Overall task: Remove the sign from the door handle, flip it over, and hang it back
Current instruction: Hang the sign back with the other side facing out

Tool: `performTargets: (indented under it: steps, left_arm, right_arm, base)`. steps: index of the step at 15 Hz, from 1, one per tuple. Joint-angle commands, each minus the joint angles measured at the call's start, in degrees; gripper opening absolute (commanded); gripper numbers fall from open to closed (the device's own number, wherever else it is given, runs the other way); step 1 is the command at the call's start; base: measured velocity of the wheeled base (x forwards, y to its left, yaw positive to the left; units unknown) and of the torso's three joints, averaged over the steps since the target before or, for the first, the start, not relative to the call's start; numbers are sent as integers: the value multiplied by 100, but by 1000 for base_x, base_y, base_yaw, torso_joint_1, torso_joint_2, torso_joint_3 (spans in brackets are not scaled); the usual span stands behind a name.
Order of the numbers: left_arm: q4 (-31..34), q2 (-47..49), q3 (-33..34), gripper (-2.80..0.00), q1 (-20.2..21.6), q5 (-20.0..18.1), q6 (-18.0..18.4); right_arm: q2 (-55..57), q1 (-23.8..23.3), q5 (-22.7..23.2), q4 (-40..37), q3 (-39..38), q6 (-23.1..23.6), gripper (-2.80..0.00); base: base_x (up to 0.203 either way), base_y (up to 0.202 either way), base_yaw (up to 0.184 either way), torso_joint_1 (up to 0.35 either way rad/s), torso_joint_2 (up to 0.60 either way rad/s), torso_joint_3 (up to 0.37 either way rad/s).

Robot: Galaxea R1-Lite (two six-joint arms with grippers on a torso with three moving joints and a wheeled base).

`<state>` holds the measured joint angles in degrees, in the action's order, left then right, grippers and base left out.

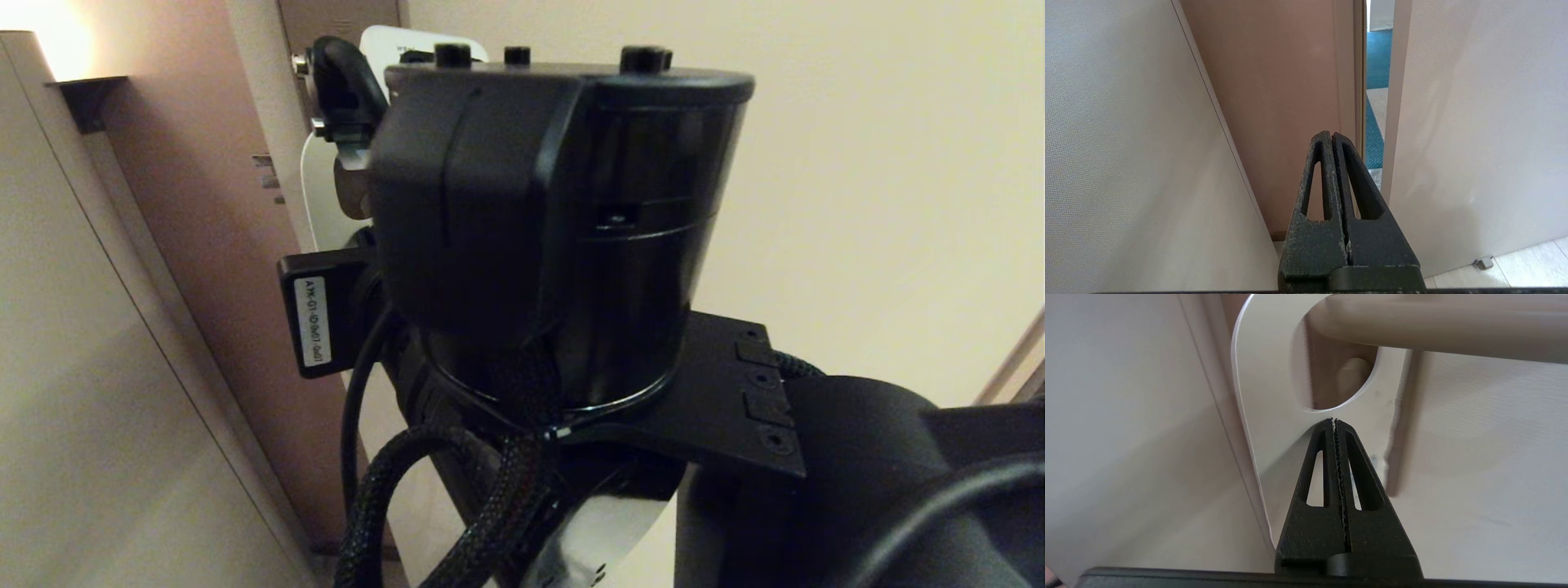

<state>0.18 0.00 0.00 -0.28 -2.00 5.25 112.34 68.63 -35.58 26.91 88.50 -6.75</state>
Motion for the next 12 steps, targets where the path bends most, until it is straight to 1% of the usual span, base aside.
performTargets:
  steps: [1,4,12]
  left_arm:
    - [-1,0,0,-280,2,-2,2]
    - [-1,0,0,-280,2,5,2]
    - [-1,0,0,-280,2,-2,2]
  right_arm:
    - [146,19,-19,108,9,23,-280]
    - [257,19,-28,418,18,221,-280]
    - [474,19,-54,464,334,245,-280]
  base:
    - [0,0,0,0,0,0]
    - [0,0,0,0,0,0]
    - [0,0,0,0,0,0]
